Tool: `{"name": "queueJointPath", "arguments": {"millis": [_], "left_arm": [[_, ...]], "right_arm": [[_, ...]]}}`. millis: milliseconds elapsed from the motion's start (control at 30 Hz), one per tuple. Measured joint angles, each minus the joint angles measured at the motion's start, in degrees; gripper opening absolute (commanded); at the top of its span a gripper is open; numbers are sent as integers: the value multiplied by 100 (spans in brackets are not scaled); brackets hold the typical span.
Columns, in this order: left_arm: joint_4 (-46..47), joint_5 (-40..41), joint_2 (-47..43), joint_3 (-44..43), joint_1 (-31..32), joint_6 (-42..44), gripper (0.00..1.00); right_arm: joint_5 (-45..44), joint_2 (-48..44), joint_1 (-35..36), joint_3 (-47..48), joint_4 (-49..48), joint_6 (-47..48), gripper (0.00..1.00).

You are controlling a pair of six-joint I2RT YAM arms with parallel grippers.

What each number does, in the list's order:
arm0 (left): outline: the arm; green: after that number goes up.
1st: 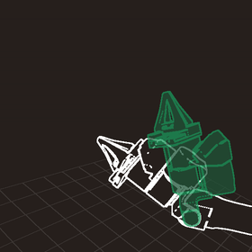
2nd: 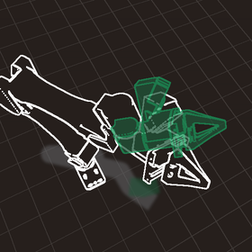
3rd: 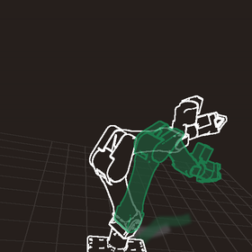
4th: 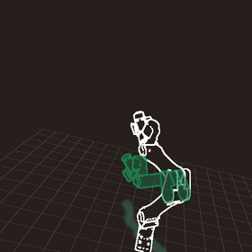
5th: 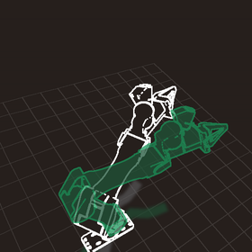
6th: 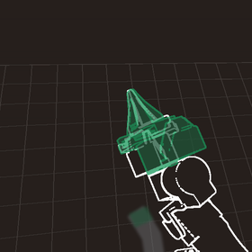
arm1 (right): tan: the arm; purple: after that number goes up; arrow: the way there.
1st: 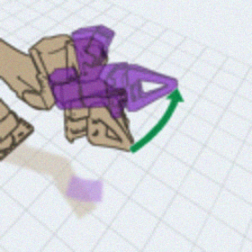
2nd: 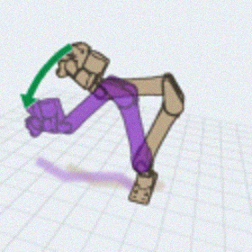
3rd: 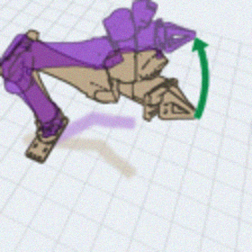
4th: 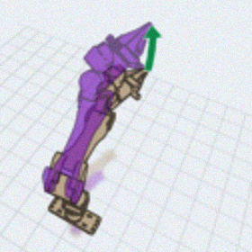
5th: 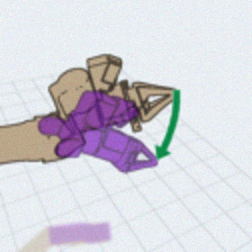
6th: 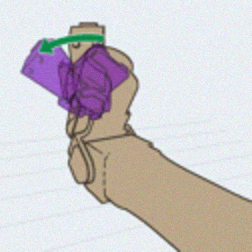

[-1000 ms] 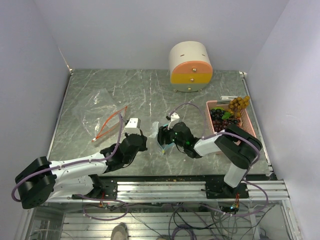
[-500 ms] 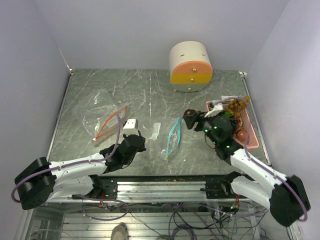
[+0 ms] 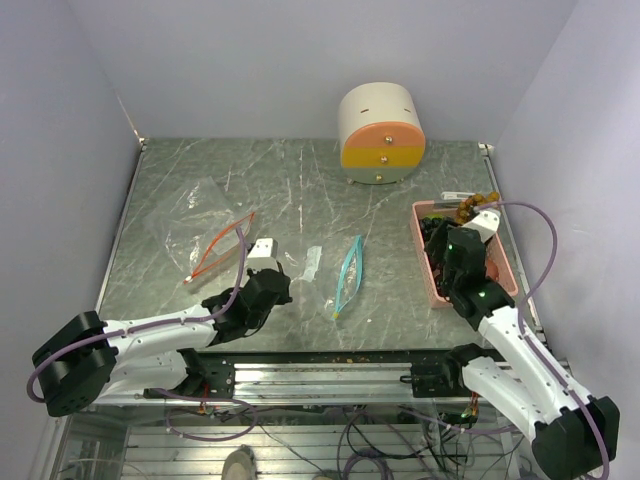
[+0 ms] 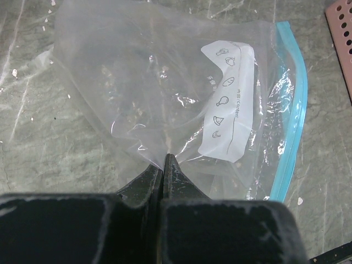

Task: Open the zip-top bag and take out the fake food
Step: Place the fake fruit in the bin.

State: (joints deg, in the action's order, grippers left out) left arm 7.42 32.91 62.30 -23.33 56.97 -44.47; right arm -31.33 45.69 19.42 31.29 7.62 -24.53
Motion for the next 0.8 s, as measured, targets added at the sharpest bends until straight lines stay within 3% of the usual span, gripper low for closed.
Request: {"name": "queueJointPath", "arguments": {"millis": [433,600,800], "left_arm": [[57,-114,155,-7,-15,2,7],[63,-170,232,-9,-15,2,7],[63,-170,232,-17,-15,4,7]], "right_arm": [[-1749,-1331,-35,-439,636,-516,46],[-1939,-1285,-35,-496,750,-654,52],[-1996,-997,-44,-503,748,-761,47]]}}
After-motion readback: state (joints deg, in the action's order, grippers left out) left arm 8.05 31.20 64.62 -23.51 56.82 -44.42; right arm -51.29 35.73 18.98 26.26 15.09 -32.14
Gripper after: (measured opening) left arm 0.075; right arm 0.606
